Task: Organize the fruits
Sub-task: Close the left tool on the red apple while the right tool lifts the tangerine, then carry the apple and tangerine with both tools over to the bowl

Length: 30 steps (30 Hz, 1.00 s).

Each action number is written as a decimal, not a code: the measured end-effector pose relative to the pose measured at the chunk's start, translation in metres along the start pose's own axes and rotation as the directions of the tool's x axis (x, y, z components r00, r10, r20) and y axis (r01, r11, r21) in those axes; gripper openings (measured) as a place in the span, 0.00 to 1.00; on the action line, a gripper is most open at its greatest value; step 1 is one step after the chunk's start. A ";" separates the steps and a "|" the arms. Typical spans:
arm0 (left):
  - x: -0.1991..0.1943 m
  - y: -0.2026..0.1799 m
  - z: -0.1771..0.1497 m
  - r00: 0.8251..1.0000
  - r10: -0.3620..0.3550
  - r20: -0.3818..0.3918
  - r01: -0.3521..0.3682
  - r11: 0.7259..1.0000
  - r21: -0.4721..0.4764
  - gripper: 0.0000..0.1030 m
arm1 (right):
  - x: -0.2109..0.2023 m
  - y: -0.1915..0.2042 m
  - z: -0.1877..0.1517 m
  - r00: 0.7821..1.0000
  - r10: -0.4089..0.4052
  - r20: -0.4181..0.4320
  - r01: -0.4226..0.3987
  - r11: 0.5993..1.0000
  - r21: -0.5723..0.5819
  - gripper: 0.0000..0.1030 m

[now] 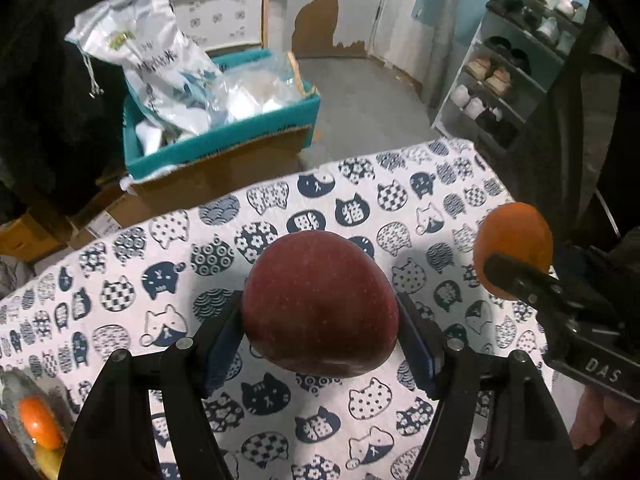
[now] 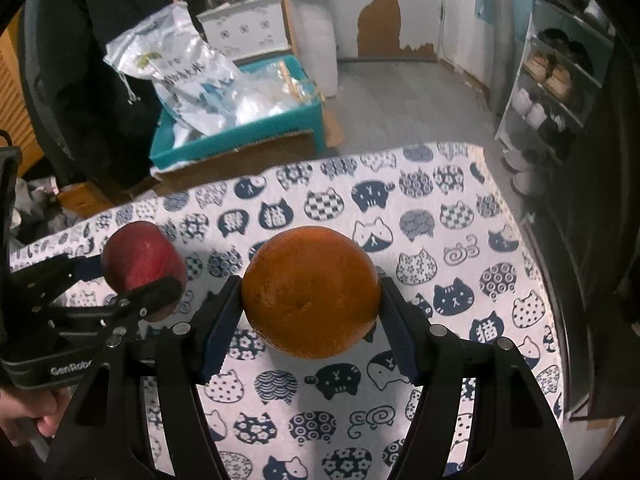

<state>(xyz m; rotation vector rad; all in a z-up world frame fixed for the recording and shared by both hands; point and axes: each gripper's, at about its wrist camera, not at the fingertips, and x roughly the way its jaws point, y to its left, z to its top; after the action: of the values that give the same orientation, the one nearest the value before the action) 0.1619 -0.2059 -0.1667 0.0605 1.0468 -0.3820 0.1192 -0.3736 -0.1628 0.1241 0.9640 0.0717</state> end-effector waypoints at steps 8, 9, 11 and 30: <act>-0.052 0.002 -0.002 0.997 0.004 0.078 -0.005 1.000 0.003 0.72 | -0.037 0.020 0.012 0.997 0.021 0.069 -0.018 0.999 -0.039 0.65; -0.057 0.003 -0.002 0.996 0.004 0.085 -0.004 1.000 0.002 0.72 | -0.041 0.022 0.013 0.997 0.023 0.076 -0.020 0.999 -0.044 0.65; -0.068 0.005 -0.004 0.995 0.004 0.100 -0.004 1.000 -0.002 0.72 | -0.051 0.029 0.015 0.995 0.028 0.092 -0.023 0.998 -0.057 0.65; -0.151 0.040 -0.033 0.979 0.038 0.202 -0.034 0.999 -0.020 0.72 | -0.112 0.080 0.020 0.979 0.103 0.176 -0.078 0.987 -0.143 0.65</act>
<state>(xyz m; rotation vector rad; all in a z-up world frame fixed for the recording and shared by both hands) 0.0812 -0.1193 -0.0592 0.0250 0.8467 -0.3390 0.0712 -0.3093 -0.0491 0.0481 0.7666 0.2064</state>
